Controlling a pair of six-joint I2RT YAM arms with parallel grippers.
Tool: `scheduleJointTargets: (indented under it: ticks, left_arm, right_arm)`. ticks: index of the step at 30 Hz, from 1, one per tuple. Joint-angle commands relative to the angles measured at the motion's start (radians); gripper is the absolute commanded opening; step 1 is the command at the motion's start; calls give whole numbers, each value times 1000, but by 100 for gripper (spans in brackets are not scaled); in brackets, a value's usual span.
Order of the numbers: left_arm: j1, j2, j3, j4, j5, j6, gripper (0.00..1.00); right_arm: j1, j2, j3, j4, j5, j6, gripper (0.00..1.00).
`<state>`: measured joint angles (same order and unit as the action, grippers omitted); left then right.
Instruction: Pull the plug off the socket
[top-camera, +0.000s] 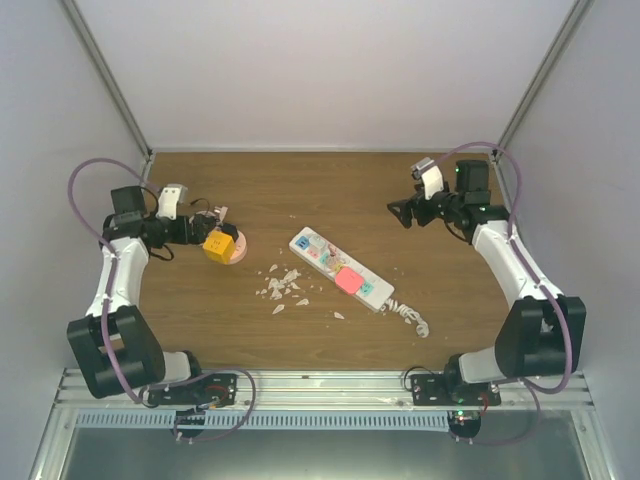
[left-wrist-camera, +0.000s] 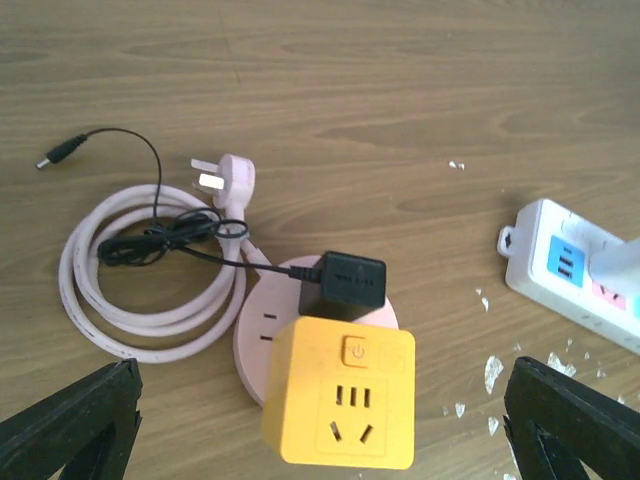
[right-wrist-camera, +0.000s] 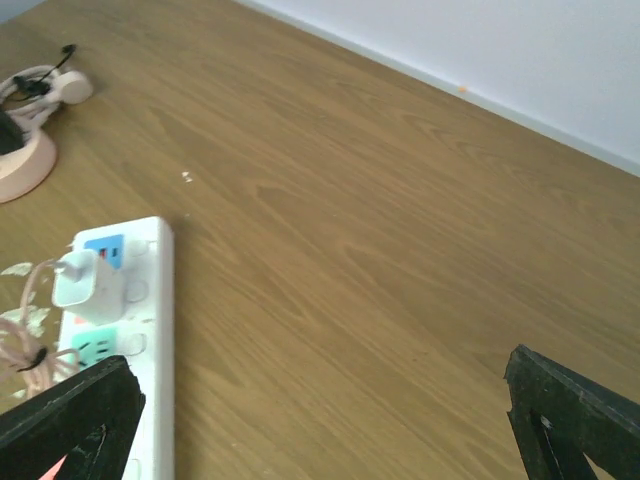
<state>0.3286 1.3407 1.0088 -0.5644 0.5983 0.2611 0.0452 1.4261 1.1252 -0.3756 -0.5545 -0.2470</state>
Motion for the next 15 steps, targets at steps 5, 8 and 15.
scheduleJointTargets:
  ticks: [5, 8, 15]
  left_arm:
    - [-87, -96, -61, -20, -116, 61, 99]
    - [-117, -130, -83, -34, -165, 72, 99]
    - [-177, -160, -122, -43, -268, 96, 99]
  right_arm:
    - [115, -56, -29, -11, 20, -37, 100]
    - [144, -65, -39, 0, 14, -40, 100]
    - [211, -77, -43, -6, 6, -68, 100]
